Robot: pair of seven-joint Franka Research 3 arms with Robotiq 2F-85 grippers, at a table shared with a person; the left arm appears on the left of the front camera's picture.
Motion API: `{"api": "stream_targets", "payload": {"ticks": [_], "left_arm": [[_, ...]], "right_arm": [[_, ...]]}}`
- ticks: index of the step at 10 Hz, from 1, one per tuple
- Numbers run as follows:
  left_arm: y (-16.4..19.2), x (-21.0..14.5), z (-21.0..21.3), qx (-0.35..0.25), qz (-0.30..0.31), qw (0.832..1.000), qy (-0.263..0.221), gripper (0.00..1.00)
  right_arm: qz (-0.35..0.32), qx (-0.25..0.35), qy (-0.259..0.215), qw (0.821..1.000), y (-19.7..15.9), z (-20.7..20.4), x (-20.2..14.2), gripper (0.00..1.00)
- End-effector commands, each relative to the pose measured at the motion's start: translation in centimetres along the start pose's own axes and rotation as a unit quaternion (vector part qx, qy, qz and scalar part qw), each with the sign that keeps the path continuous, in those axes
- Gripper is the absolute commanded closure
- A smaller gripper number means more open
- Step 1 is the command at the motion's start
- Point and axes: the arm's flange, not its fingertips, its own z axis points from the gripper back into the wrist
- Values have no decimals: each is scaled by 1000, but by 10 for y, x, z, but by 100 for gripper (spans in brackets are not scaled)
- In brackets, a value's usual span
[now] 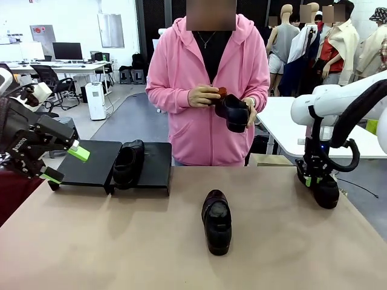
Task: Organize the shoes by placing them on the stand.
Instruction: Pick up one Shoe and place it in the middle of the table.
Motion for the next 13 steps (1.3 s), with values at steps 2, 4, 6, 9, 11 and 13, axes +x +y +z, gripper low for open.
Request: {"api": "stream_targets", "payload": {"ticks": [2,4,6,9,11,13], "left_arm": [[3,1,2,-4,-10,1000,2,0],[3,1,2,-4,-10,1000,2,0],[3,1,2,-4,-10,1000,2,0],[3,1,2,-4,-10,1000,2,0],[3,1,2,-4,-10,1000,2,0],[3,1,2,-4,-10,1000,2,0]], "right_arm": [[-24,-17,9,1000,-3,-11,8,100],[-23,-8,7,1000,-6,-11,7,100],[-28,-3,-5,1000,-10,-2,1,100],[-92,68,-36,993,-41,96,-94,100],[-60,100,-43,992,-51,138,-198,100],[-48,118,-37,991,-61,135,-264,100]]}}
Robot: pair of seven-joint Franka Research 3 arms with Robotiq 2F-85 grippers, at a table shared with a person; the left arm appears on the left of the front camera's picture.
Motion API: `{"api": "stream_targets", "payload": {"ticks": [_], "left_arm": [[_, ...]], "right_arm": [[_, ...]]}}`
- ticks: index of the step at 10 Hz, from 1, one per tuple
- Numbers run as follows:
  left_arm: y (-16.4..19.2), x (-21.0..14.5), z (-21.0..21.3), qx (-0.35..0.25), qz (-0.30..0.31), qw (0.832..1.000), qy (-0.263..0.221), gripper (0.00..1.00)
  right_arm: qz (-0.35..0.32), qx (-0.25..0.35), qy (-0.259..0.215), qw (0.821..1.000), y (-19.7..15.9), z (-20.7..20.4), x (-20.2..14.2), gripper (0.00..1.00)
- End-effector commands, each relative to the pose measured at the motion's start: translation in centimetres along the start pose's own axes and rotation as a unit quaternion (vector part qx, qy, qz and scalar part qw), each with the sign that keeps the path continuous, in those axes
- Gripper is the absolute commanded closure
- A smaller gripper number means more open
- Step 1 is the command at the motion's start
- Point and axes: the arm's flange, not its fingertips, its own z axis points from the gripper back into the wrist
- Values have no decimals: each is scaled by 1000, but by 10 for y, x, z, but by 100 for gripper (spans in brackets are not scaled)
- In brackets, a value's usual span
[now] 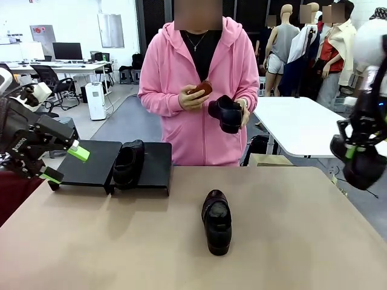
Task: Organize the shoes by placing them on the stand.
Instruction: Pick up one Shoe and place it in the middle of the table.
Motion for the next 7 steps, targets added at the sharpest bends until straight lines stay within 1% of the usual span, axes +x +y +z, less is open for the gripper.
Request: {"api": "stream_targets", "payload": {"ticks": [1,2,3,5,6,7], "left_arm": [[3,1,2,-4,-10,1000,2,0],[3,1,2,-4,-10,1000,2,0],[3,1,2,-4,-10,1000,2,0],[3,1,2,-4,-10,1000,2,0],[3,1,2,-4,-10,1000,2,0],[3,1,2,-4,-10,1000,2,0]], "right_arm": [[7,33,-31,999,-19,-23,-39,100],[12,39,-32,999,-27,-25,-29,100],[1,8,-3,1000,-10,-3,-34,100],[1,8,-3,1000,-10,-3,-34,100],[0,12,-6,1000,-20,-16,-45,100],[14,34,-21,999,23,-16,-47,100]]}}
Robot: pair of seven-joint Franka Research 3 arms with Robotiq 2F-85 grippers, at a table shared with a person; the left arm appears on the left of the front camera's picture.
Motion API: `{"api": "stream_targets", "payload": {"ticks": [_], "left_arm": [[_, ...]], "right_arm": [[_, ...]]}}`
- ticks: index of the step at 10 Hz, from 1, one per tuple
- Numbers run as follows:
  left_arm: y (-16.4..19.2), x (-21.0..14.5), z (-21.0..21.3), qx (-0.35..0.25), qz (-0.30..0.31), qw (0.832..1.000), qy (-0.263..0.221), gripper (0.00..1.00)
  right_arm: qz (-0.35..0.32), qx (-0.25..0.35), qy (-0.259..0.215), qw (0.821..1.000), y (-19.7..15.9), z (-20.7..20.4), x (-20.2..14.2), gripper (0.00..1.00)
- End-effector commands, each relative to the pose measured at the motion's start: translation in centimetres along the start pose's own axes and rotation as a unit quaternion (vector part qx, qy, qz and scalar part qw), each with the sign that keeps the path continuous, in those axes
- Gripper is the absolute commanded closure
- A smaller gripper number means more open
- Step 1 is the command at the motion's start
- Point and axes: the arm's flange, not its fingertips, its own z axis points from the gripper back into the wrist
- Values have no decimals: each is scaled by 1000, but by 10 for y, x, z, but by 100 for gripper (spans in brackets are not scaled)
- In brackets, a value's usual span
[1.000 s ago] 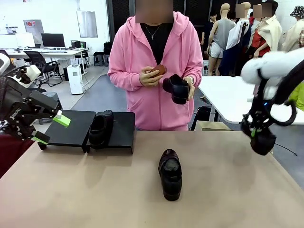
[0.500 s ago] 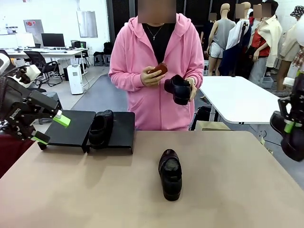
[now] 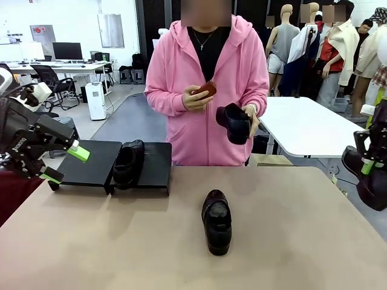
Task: Organize the shoes by placing them on the stand.
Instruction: Pick up one Shoe and place it in the middle of the table.
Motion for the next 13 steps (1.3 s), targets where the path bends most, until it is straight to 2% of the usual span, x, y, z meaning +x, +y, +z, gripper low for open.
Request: {"api": "stream_targets", "payload": {"ticks": [1,2,4,5,6,7,8,10,13], "left_arm": [[3,1,2,-4,-10,1000,2,0],[3,1,2,-4,-10,1000,2,0],[3,1,2,-4,-10,1000,2,0],[3,1,2,-4,-10,1000,2,0],[3,1,2,-4,-10,1000,2,0],[3,1,2,-4,-10,1000,2,0],[3,1,2,-4,-10,1000,2,0],[3,1,2,-4,-10,1000,2,0],[3,1,2,-4,-10,1000,2,0]], "right_arm": [[-13,-1,-50,999,64,5,-17,100],[-56,-5,-85,995,54,20,-20,100],[-124,66,-73,987,-36,48,-27,100],[-174,82,-72,979,-76,50,-38,100],[-195,111,-61,973,-111,47,-48,100],[-243,143,-52,958,-140,39,-55,100],[-250,158,-45,954,-151,28,-56,100],[-253,168,-44,952,-150,19,-48,100],[-209,160,-67,962,-111,34,-41,100]]}}
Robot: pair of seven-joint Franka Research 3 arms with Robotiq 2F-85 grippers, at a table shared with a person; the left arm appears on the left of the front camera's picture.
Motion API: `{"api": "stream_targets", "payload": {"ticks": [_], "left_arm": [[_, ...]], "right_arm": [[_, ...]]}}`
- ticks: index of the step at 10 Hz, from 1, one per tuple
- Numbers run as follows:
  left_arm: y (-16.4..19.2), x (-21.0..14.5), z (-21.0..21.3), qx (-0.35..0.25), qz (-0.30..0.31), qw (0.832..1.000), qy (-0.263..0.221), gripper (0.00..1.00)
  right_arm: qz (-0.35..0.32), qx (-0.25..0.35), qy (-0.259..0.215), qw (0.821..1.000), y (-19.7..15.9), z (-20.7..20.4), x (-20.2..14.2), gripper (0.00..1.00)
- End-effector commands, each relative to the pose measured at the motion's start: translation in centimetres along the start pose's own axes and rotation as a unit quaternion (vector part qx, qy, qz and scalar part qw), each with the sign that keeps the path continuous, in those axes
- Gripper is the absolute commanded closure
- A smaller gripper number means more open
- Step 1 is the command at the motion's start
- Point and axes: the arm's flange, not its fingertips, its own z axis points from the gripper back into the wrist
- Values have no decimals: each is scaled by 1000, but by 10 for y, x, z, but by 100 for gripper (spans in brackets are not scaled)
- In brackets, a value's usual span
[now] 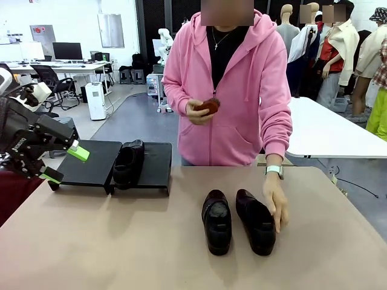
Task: Organize the shoes by placing them on the stand.
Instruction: Pick up one Shoe and place it in the middle of the table.
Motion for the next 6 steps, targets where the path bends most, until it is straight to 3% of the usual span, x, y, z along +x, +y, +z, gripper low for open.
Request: {"api": "stream_targets", "payload": {"ticks": [1,3,5,6], "left_arm": [[3,1,1,-5,-10,1000,2,0],[3,1,1,-5,-10,1000,2,0],[3,1,1,-5,-10,1000,2,0],[3,1,1,-5,-10,1000,2,0]], "right_arm": [[50,10,-30,998,41,11,-27,100],[152,14,-56,987,103,10,-105,100],[232,-28,-66,970,174,-33,-180,100],[271,-18,-64,960,205,-63,-219,100]]}}
